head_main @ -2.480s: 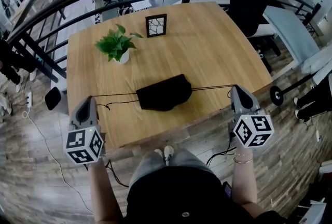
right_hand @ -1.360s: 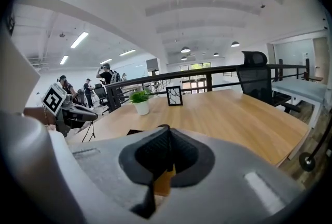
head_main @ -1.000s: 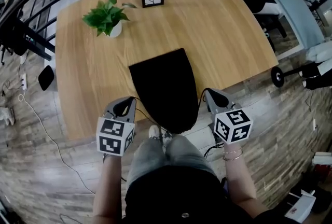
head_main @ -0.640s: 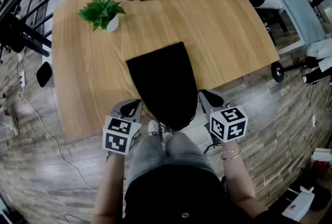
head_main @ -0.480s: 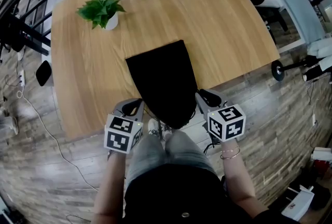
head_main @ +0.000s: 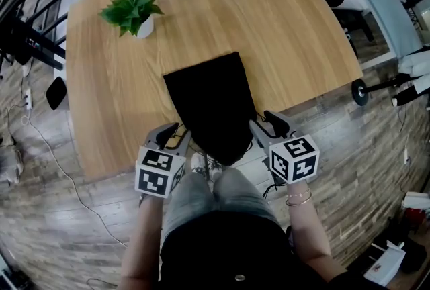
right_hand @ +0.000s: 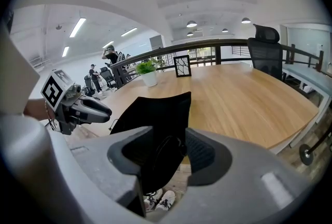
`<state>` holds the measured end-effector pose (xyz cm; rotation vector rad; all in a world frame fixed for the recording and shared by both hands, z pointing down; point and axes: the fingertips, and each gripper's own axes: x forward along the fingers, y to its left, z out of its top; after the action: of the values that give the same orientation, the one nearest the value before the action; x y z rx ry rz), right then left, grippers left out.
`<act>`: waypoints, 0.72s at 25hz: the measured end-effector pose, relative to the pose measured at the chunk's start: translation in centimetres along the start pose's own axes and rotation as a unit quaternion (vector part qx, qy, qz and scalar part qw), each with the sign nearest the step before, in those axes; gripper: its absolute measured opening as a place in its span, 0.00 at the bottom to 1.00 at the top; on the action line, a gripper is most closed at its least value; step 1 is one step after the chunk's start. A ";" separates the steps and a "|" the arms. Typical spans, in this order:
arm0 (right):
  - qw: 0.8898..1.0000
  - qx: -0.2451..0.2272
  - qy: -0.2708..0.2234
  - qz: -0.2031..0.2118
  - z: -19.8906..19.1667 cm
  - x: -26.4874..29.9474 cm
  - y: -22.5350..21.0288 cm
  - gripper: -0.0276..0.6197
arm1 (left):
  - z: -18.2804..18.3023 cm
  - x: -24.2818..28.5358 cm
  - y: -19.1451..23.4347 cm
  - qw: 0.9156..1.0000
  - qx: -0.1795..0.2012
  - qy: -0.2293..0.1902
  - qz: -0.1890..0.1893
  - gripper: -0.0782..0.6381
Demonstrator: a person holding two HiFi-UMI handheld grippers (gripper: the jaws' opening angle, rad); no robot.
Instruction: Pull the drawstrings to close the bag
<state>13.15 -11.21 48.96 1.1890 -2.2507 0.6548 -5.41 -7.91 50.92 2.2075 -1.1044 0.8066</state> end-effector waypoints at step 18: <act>0.993 -0.032 -0.110 0.029 8.4 -2.5 2.5 0.42 | 6.9 -3.8 -0.2 0.993 -0.028 -0.113 -0.009 0.34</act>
<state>10.44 -13.67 40.61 1.2186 -2.4768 0.4894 -5.26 -10.58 43.56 2.3003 -1.1946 0.5198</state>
